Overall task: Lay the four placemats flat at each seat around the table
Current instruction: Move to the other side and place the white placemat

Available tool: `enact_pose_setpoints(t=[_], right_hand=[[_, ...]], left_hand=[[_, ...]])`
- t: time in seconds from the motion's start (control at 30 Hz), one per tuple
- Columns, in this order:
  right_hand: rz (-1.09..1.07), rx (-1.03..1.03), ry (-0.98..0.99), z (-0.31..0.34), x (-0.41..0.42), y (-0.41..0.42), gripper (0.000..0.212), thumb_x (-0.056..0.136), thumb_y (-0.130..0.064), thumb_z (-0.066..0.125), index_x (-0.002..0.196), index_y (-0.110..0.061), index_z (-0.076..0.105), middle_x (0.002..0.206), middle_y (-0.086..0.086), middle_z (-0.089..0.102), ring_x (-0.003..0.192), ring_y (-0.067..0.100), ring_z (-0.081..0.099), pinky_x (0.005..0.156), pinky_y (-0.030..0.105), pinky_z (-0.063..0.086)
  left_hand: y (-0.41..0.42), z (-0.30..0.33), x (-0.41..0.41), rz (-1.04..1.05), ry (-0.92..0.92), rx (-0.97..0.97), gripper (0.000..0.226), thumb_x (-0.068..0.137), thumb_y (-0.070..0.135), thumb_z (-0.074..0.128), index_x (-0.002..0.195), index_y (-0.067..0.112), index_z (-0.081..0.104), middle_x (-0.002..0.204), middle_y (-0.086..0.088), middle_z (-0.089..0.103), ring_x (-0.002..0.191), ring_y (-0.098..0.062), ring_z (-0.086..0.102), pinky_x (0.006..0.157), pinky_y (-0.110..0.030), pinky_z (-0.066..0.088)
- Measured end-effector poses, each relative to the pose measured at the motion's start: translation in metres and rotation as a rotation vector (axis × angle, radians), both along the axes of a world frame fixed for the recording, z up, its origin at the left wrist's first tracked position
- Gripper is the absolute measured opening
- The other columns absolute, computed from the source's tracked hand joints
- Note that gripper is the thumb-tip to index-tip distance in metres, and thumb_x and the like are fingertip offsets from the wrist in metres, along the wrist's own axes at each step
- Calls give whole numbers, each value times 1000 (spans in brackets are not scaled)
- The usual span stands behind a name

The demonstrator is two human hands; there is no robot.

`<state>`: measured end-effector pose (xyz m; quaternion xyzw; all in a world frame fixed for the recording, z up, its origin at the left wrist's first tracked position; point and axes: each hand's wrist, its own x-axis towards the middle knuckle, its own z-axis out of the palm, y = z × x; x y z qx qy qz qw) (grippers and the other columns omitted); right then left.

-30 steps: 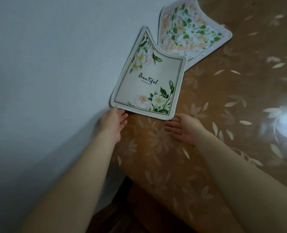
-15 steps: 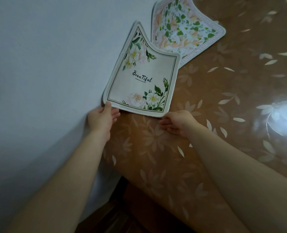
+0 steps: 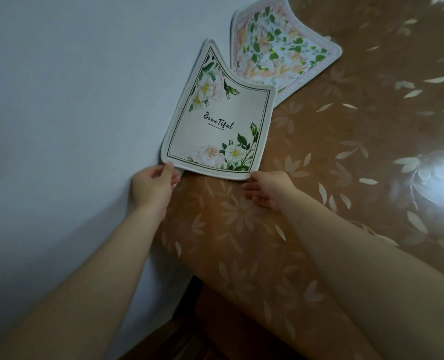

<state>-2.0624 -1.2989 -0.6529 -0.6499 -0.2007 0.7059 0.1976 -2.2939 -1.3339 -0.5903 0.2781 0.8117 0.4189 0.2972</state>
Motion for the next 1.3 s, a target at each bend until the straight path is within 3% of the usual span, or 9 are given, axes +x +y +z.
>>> enact_pose_setpoints(t=[0.2,0.37,0.43,0.6,0.7,0.77,0.93,1.13,1.3], right_hand=[[-17,44,-28,15,17,-9,18,94,-20,64,89,-5,73,72,5,80,52,14,71,54,25,47],[-35,24,-67,25,59,-45,18,96,-19,63,85,-7,69,68,6,78,59,19,70,53,26,45],[-36,11,-91,28,76,-60,19,97,-19,64,84,-6,69,70,7,78,67,23,71,55,27,48],[-32,-30,-74,33,110,-103,20,98,-21,65,84,-7,68,65,4,78,60,17,72,59,28,53],[-23,-47,-44,31,124,-133,20,99,-20,64,84,-8,67,63,3,77,54,14,72,64,30,54],[-18,-68,-34,29,133,-153,19,99,-21,65,86,-7,68,67,5,78,63,18,74,71,34,58],[11,-89,-15,20,152,-195,23,99,-22,65,102,0,73,100,15,79,88,25,75,74,34,60],[7,-105,-3,14,179,-234,21,100,-22,65,98,-2,72,95,12,79,78,21,76,67,31,60],[24,-140,-37,14,189,-263,24,99,-23,66,102,-1,73,96,14,80,81,24,76,72,33,60]], left_hand=[[6,1,3,-28,-10,9,20,97,26,65,79,18,70,80,-3,77,80,-19,77,74,-29,62],[6,-13,9,-70,-127,-46,23,98,22,64,105,1,70,88,-11,76,78,-18,75,74,-30,60],[1,-20,16,-81,-186,-96,19,97,21,66,102,3,69,84,-9,75,70,-13,74,67,-26,58],[-26,-34,38,-55,-317,-168,12,95,19,70,96,7,67,68,-3,76,57,-10,73,52,-23,57],[-49,-37,47,-36,-311,-208,13,93,22,72,93,9,68,74,-6,77,61,-12,75,54,-24,57],[-67,-38,51,-41,-281,-237,15,91,24,74,92,10,71,75,-6,79,68,-15,77,58,-27,59],[-110,-37,64,-46,-251,-277,21,89,26,77,98,8,72,77,-5,80,75,-19,79,64,-31,61],[-154,-44,83,-80,-284,-291,21,90,29,76,99,10,72,79,-4,81,75,-17,78,55,-24,59],[-175,-51,83,-112,-306,-326,21,89,28,77,101,12,73,84,-4,81,82,-19,79,68,-31,60]])
